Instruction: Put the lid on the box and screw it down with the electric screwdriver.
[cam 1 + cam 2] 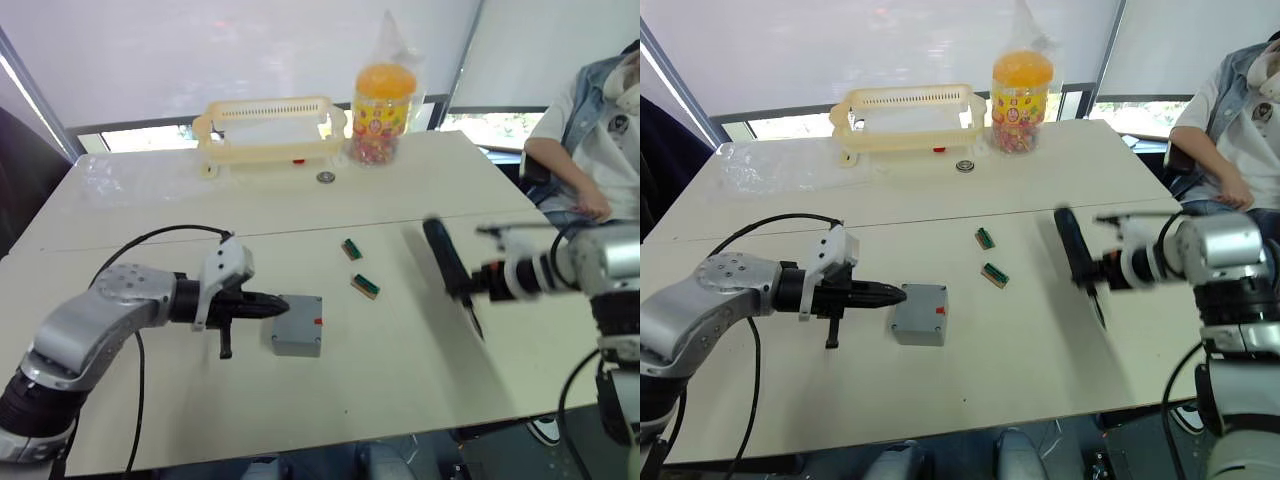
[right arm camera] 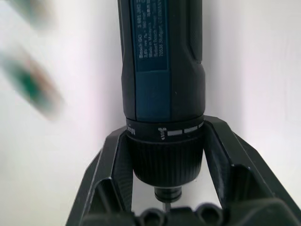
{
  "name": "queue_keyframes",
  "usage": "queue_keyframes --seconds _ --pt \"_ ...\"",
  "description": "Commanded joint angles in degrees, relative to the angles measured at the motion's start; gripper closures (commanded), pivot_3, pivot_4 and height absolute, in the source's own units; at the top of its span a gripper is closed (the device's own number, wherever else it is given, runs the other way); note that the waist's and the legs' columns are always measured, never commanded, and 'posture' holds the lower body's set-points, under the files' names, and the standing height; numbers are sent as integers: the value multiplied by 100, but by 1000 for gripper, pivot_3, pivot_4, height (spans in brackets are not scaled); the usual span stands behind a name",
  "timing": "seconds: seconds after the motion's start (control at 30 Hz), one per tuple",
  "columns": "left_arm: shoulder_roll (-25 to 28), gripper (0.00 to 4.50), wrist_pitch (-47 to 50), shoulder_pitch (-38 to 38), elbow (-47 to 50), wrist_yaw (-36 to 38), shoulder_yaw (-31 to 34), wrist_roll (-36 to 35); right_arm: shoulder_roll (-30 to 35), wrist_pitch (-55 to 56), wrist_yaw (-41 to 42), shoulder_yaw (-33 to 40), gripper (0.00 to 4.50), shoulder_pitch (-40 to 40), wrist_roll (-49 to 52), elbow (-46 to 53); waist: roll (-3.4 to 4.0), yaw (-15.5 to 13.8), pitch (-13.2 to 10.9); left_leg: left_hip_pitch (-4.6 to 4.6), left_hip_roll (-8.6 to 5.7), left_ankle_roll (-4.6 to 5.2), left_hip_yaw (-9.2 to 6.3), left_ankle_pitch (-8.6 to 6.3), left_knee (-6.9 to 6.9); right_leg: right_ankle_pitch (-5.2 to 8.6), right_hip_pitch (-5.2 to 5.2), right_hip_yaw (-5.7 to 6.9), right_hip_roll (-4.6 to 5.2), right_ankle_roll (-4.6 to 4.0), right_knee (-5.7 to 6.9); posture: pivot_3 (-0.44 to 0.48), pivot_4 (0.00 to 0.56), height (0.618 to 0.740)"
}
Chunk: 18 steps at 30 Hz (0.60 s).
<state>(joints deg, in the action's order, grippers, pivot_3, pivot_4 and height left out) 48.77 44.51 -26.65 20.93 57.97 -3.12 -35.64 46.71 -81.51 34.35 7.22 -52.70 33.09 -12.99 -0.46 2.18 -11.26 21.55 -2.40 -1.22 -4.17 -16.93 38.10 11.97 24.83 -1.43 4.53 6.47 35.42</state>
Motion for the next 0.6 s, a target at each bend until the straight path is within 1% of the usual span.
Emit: queue_keyframes --seconds 0.03,0.1,0.17,0.23,0.3,0.47,0.6 --pt "-114 4500 -114 -164 -176 -1 59 47 -483 562 -51 1222 2811 -24 666 1306 -4 -8 2 4 6 1 -9 -1 -2 1 6 3 -10 -2 3 0 150 740" --pt "-209 4500 -154 -176 -244 -5 -10 95 -1001 1264 -3 1475 2811 444 918 2332 -11 -30 10 7 15 7 -26 -5 -21 4 8 15 -21 -7 -9 0 150 740" --pt "-253 4500 -155 -136 -167 24 -129 130 -1587 1840 -186 1639 2811 822 1054 3021 -12 -43 10 17 18 15 -35 -11 -24 5 11 19 -21 -7 -9 0 150 740" --pt "-289 4500 -223 -86 -172 32 -216 243 -2389 2915 -540 1551 2811 1123 835 3565 -9 -33 9 55 18 12 -39 -9 -10 3 48 12 -4 -4 -8 0 150 740" --pt "-296 4500 -357 -30 -222 46 -326 409 -2965 3646 -802 1194 2811 1405 511 3840 -2 -30 5 84 0 -23 -29 11 6 -7 78 -3 19 12 -2 0 150 740" --pt "-269 4500 -609 199 -115 101 -519 688 -3671 4587 -810 84 2811 2300 34 4125 -4 -93 7 68 -4 -35 -31 19 11 -25 60 -6 14 13 0 0 150 740" --pt "-231 4500 -659 339 -14 87 -580 847 -3922 5019 -842 -594 2811 2857 -230 4259 -3 -109 6 67 -1 -38 -33 21 9 -24 65 -2 4 9 11 0 150 740"
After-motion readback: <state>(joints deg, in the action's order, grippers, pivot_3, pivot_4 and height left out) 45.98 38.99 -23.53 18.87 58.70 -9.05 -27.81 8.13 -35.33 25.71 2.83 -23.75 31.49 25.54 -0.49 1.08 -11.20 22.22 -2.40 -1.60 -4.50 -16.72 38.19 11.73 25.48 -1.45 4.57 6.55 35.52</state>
